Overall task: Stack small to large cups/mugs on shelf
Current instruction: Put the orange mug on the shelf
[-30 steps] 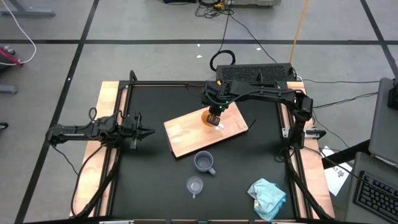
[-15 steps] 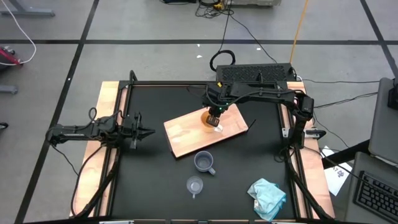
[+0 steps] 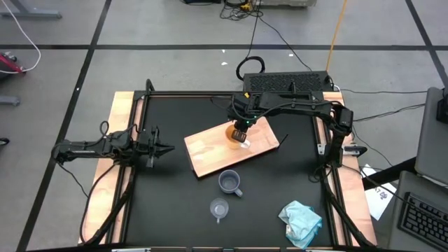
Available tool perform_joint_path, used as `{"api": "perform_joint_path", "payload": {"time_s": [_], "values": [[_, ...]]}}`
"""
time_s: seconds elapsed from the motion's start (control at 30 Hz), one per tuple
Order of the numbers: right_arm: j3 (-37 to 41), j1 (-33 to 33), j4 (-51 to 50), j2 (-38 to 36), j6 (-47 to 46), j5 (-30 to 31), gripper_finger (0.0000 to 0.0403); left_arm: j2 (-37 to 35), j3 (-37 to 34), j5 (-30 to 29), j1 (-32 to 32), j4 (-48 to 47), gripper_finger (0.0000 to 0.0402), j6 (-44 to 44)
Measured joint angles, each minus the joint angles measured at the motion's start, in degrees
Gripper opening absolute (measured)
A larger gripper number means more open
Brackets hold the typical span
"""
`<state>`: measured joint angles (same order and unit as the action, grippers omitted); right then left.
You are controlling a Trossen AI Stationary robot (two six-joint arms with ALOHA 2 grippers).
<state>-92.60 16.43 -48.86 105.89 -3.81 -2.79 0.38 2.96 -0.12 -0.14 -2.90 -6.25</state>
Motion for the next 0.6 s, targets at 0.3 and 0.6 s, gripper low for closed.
{"api": "perform_joint_path", "payload": {"time_s": [0.3, 0.6], "values": [[0.13, -0.02, -0.18, 0.11, -0.04, 0.0, 0.0068, -0.01, 0.0, 0.0, 0.0, 0.0, 0.0017, 0.01], [0.13, -0.02, 0.11, 0.11, -0.09, 0.02, 0.007, -0.02, 0.0, 0.0, 0.0, 0.0, 0.0017, 0.01]]}}
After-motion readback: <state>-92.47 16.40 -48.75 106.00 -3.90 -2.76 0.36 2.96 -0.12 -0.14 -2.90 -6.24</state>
